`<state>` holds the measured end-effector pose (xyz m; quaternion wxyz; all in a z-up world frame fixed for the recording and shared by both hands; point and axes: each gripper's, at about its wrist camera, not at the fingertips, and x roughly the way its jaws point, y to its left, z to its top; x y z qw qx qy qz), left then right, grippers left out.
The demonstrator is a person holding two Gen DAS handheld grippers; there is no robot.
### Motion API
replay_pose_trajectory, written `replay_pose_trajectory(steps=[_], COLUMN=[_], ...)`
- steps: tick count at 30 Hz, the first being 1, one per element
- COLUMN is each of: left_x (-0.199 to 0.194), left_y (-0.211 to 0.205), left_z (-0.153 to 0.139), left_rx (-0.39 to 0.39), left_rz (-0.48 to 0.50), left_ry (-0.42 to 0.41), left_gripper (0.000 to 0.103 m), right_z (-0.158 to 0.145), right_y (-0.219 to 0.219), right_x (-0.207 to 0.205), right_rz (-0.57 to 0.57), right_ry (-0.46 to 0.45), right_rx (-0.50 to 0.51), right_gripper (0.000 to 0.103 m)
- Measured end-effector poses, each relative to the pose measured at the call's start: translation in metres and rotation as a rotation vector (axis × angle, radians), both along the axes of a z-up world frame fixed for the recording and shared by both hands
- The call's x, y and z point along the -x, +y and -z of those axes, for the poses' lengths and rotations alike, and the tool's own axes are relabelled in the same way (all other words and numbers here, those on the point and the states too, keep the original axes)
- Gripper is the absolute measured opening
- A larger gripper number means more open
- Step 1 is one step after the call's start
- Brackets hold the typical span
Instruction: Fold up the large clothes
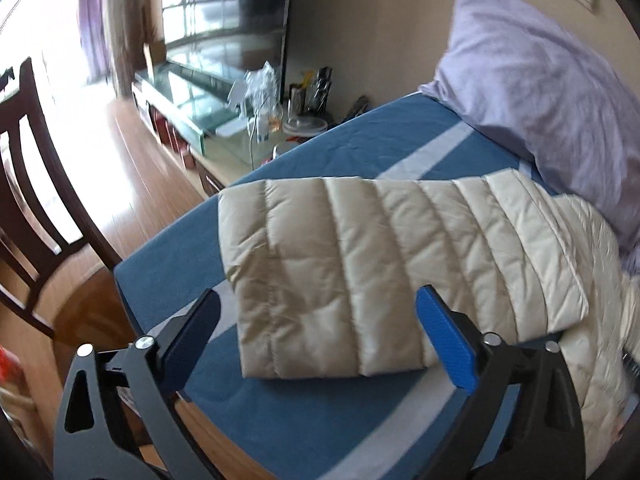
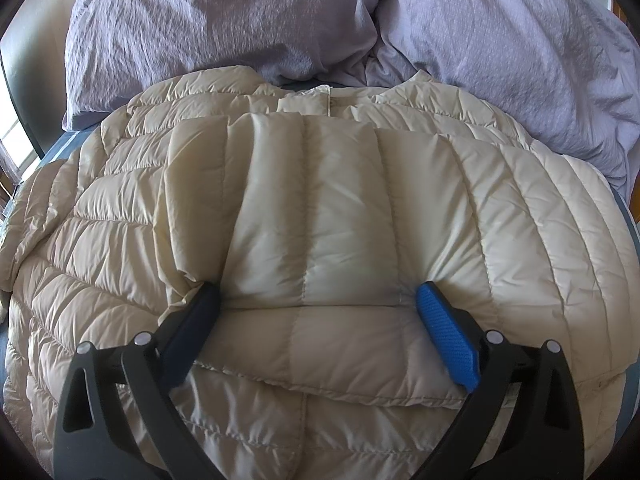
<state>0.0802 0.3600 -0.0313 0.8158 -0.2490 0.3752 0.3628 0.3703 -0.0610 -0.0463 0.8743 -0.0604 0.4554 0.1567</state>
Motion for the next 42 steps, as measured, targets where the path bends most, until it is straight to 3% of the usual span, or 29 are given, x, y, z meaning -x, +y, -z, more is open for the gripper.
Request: replay_pose_trajectory(steps=[7, 14, 19, 25, 33, 42], left_x=[0.010, 0.009, 0.009, 0.008, -0.002, -0.047], left_y=[0.024, 0.023, 0.024, 0.023, 0.008, -0.049], left_z=[0.009, 0.011, 0.012, 0.012, -0.019, -0.093], left_rx=[0.079, 0.078, 0.085, 0.102, 0.041, 0.011], left_rz=[-0.029, -0.028, -0.045, -0.029, 0.011, 0.207], left_ry=[-0.017, -0.021, -0.027, -0.046, -0.085, -0.250], left_gripper=[0.079, 0.062, 0.035, 0.010, 0.004, 0.004], right_z=[0.000, 0.000, -0.001, -0.001, -0.001, -0.001], right_y=[0.000, -0.001, 0.000, 0.000, 0.000, -0.001], right_x=[0.000, 0.000, 0.000, 0.000, -0.001, 0.000], right_rz=[-0.001, -0.001, 0.001, 0.002, 0.003, 0.001], right_ry=[0.002, 0.003, 0.004, 0.005, 0.006, 0.008], right_rx=[0.000, -0.002, -0.004, -0.005, -0.004, -0.006], right_gripper=[0.099, 0.099, 0.099, 0.099, 0.099, 0.099])
